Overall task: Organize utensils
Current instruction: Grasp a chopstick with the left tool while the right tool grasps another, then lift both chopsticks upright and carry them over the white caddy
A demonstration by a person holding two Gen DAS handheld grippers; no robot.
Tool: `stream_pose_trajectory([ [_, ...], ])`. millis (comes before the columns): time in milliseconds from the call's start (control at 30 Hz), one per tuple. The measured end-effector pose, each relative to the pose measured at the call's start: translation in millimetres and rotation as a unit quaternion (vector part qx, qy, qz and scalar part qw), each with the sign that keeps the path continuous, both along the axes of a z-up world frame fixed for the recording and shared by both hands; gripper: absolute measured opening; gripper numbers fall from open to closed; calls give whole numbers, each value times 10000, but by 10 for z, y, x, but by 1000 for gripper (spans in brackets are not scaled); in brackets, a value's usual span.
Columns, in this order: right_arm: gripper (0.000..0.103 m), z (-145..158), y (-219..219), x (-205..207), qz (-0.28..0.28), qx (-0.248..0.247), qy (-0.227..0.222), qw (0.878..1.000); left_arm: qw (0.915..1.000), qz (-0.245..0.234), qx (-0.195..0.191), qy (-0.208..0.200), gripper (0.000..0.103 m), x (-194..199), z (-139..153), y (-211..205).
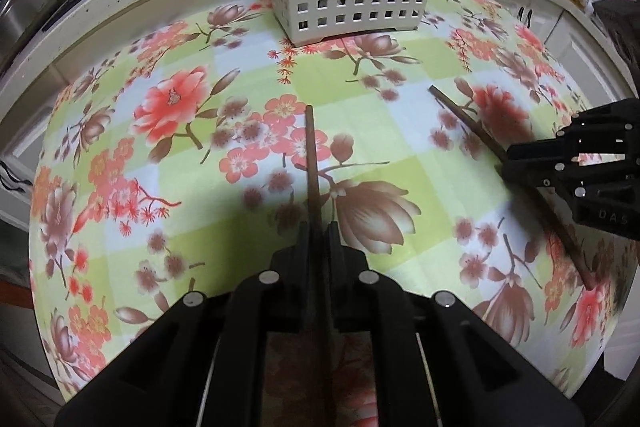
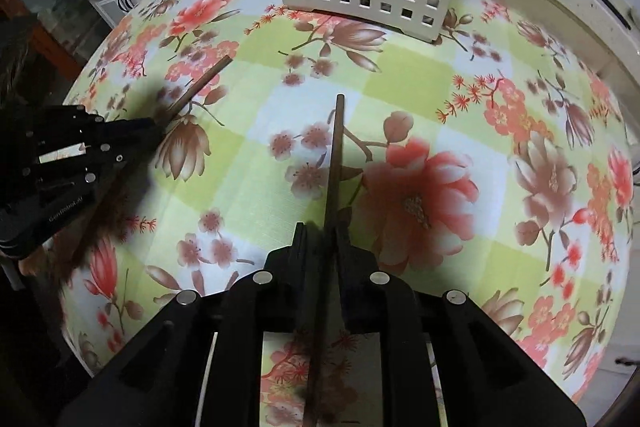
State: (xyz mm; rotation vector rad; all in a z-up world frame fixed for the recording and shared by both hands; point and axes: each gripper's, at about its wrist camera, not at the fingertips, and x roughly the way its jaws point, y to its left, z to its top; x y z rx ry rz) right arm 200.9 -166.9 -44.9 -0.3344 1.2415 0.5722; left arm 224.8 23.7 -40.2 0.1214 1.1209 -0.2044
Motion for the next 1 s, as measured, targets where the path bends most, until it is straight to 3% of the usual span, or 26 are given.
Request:
stream_pose_trajectory([
  [200,7,-3,18,-58,52,-28,-360,9993,10000,30,-36,-57,6,4,11,0],
  [400,7,47,-71,-115,-255,388,-573,9973,9982,90,-186,-564,6,-89,225,10],
  [667,7,579,-301,-105,-821,872,-1303,9842,9862,264,-559,-1537,6,-184,736,63],
  [1000,7,1029,-585,-279,-1276,1296,-2026,9622,9693,510,-873,-2242,6,-363,1209,202],
])
